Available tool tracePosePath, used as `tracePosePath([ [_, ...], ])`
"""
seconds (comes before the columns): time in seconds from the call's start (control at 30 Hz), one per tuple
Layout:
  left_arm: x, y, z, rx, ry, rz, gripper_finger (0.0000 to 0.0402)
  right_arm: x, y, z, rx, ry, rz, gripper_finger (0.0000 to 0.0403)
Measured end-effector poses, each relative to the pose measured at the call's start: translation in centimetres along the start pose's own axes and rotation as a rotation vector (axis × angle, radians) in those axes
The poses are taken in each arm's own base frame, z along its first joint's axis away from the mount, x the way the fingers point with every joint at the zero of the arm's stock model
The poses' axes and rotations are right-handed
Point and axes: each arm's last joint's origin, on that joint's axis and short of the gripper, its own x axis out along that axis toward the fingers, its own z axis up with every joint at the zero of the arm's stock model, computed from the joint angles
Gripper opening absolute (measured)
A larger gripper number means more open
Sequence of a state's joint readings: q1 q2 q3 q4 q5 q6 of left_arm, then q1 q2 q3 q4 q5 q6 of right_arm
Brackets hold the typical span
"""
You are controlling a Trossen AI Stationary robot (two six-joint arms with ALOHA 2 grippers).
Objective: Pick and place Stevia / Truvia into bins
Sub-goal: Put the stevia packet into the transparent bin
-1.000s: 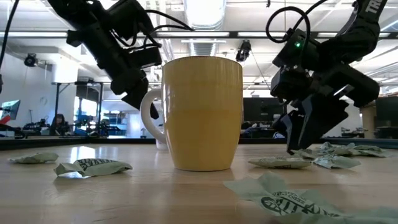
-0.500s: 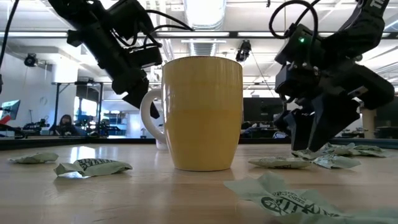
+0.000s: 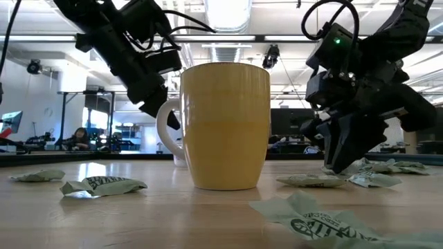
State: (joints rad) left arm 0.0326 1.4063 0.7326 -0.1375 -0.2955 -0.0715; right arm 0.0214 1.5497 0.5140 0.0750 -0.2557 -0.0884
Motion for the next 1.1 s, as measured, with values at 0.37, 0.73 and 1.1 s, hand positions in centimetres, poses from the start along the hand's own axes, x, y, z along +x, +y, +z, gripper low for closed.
tracePosePath([
  [0.37,0.0,0.0,-0.2,0.005,0.013,0.0,0.0171,-2.2,-1.3,5.6,-0.23,-0.126,-0.462,0.0009],
  [0.73,-0.2,-0.4,-0.7,0.033,0.067,-0.01,0.0171,-4.2,-5.6,11.0,-0.339,-0.353,-0.542,0.0009],
  [1.1,-3.2,-1.8,-1.2,0.008,0.099,-0.066,0.0171,0.0,-11.9,12.1,-0.272,-0.242,-0.525,0.0013],
])
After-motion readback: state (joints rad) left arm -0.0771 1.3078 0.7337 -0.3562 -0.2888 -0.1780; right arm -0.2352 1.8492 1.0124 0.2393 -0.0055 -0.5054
